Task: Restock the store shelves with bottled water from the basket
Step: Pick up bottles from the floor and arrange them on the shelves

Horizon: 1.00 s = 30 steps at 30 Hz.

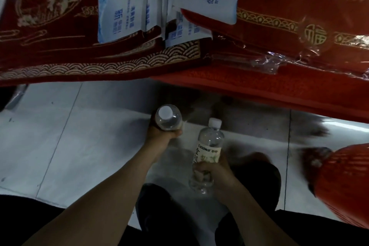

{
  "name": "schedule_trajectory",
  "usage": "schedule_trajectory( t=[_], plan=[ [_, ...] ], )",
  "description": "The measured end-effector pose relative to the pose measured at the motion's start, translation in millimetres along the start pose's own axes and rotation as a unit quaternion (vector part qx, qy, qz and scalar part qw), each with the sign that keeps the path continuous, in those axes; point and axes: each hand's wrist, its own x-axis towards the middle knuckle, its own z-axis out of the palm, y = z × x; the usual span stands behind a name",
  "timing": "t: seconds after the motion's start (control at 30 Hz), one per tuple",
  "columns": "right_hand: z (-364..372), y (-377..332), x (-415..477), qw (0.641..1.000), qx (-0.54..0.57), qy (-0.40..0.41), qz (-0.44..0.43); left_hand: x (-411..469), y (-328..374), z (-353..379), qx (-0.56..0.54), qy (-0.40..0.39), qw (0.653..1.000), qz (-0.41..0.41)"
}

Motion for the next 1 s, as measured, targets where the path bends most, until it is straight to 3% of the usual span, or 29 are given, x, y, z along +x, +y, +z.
schedule_trajectory(
  t=[0.07, 0.17, 0.33, 0.57, 0.73, 0.87, 1.0],
  plan=[
    [2.3, -8.9, 3.8, 1.0, 0.008, 0.006, -0.02, 3.3, 5.6, -2.5, 0.009, -0.012, 1.0, -0.015],
    [3.6, -31.1, -0.7, 0.999, 0.029, 0.007, -0.038, -4.5, 21.2, -13.8, -0.013, -0.106, 0.994, -0.025],
    [-2.0, -77.9, -28.8, 0.996, 0.009, -0.057, -0.074, -46.0, 59.0, -34.7, -0.049, -0.22, 0.974, -0.024],
    [38.0, -131.4, -121.6, 0.972, -0.041, -0.115, -0.198, -128.1, 139.6, -80.4, -0.098, -0.21, 0.967, 0.108],
    [69.6, -180.2, -221.2, 0.927, -0.068, -0.164, -0.329, -205.5, 201.1, -106.1, -0.109, -0.192, 0.952, 0.212],
    [70.8, -202.2, -292.9, 0.908, -0.072, -0.163, -0.378, -275.1, 250.5, -110.6, -0.072, -0.187, 0.932, 0.302],
    [65.0, -237.0, -363.1, 0.873, -0.089, -0.157, -0.452, -336.8, 306.7, -113.8, -0.106, -0.183, 0.897, 0.388]
  ],
)
